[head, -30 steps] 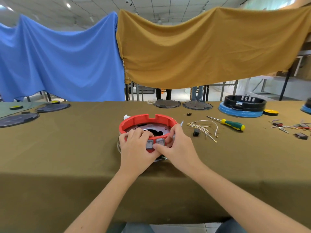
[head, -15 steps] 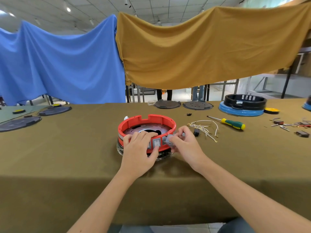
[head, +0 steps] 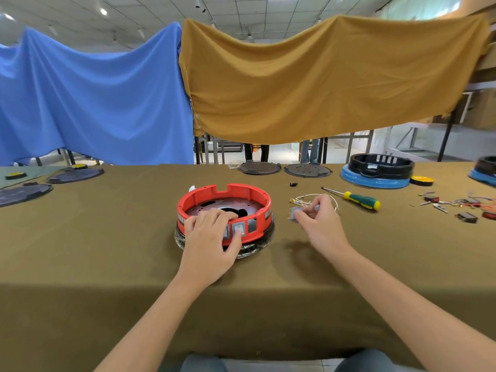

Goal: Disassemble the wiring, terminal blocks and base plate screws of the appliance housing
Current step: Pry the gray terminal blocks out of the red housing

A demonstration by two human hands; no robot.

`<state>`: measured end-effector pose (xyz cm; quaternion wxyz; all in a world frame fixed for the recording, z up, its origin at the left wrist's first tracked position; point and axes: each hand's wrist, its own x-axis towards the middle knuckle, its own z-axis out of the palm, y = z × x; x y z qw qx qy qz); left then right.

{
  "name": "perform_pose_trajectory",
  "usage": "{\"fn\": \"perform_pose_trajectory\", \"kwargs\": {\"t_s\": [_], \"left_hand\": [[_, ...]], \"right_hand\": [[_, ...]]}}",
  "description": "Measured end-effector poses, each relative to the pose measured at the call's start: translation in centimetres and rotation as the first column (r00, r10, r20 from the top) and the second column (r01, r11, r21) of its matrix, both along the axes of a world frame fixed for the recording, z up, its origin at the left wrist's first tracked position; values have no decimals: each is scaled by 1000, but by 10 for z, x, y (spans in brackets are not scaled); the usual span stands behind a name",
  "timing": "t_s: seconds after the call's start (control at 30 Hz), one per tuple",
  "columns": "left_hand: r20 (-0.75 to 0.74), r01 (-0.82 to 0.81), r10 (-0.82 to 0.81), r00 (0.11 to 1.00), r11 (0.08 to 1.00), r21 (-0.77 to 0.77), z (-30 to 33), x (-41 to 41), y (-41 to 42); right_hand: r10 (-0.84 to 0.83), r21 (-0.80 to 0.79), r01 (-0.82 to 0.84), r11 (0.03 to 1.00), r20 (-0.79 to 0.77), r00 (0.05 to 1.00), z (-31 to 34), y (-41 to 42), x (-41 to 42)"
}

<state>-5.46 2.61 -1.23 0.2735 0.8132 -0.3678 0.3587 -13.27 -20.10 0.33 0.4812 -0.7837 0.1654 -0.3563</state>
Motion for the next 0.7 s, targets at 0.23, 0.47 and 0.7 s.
{"fn": "perform_pose_trajectory", "kwargs": {"t_s": [0.23, 0.47, 0.7], "left_hand": [[-18, 16, -16, 1000, 1000, 15, 0, 2, 2], [-49, -15, 12, 999, 997, -69, 1, -1, 2], [-238, -56, 66, 969, 997, 49, 13, 10, 10]], "right_hand": [[-225, -133, 209, 969, -116, 967, -10, -28, 5], [-123, -11, 123, 992, 39, 992, -11, -24, 0], [5, -64, 4, 998, 136, 991, -12, -19, -6]]}}
